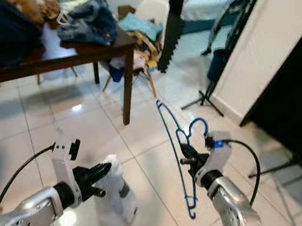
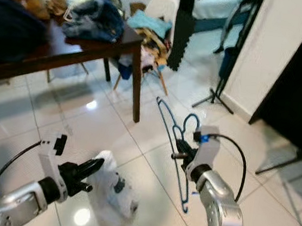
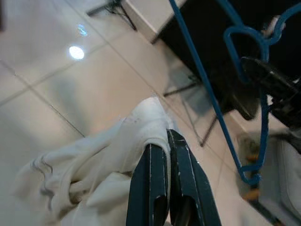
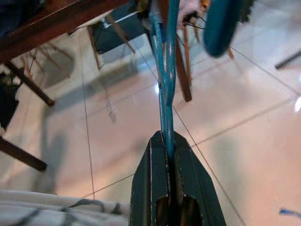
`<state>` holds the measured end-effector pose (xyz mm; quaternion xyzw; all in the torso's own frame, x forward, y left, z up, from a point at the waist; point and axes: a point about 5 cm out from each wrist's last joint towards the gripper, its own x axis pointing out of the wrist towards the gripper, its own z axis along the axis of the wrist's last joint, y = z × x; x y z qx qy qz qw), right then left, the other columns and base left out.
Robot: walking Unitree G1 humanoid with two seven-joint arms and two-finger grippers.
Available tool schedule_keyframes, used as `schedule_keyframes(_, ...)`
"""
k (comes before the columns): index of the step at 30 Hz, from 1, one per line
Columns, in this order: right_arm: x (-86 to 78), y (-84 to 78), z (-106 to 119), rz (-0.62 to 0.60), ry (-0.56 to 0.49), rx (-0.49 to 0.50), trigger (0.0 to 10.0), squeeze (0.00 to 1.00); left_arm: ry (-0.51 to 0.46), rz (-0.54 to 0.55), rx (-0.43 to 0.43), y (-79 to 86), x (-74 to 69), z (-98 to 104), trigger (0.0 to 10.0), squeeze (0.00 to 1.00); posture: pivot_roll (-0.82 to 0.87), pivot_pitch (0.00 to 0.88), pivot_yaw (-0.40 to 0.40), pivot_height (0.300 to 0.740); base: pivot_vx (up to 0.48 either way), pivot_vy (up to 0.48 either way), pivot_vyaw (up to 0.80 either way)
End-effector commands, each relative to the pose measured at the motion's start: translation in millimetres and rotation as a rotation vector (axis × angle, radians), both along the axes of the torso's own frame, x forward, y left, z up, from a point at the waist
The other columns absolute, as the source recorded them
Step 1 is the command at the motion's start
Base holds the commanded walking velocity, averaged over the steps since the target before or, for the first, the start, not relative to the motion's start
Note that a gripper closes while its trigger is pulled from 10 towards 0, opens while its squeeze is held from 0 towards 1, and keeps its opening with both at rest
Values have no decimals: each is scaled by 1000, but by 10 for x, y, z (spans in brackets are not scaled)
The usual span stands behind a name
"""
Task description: Hang hanger
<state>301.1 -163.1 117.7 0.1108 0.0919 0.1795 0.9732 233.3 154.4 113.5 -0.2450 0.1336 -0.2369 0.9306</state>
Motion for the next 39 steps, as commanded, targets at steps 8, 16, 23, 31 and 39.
schedule_keyframes(8, 25, -60, 65, 68, -20, -13, 10000, 0, -46, 17, -71, 5, 22, 30, 10000, 0, -59, 61, -28, 740, 0, 0, -800)
schedule_keyframes(16, 27, -122, 190, 74, -47, -16, 10000, 0, -61, 28, -36, 46, -10, 17, 10000, 0, -86, 46, -16, 740, 0, 0, -800)
schedule_keyframes(23, 70, -90, -5, 31, -17, -20, 10000, 0, -144, 380, 148, 268, 59, 53, 10000, 0, -92, 37, -2, 740, 0, 0, -800)
schedule_keyframes(31, 358, 117, 71, 135, -5, -36, 10000, 0, -179, 521, 265, 319, 237, 89, 10000, 0, -45, 0, -78, 740, 0, 0, -800)
schedule_keyframes(39, 435, 150, 51, 107, -28, -34, 10000, 0, -202, 541, 345, 363, 335, 107, 10000, 0, -51, 0, -21, 740, 0, 0, -800)
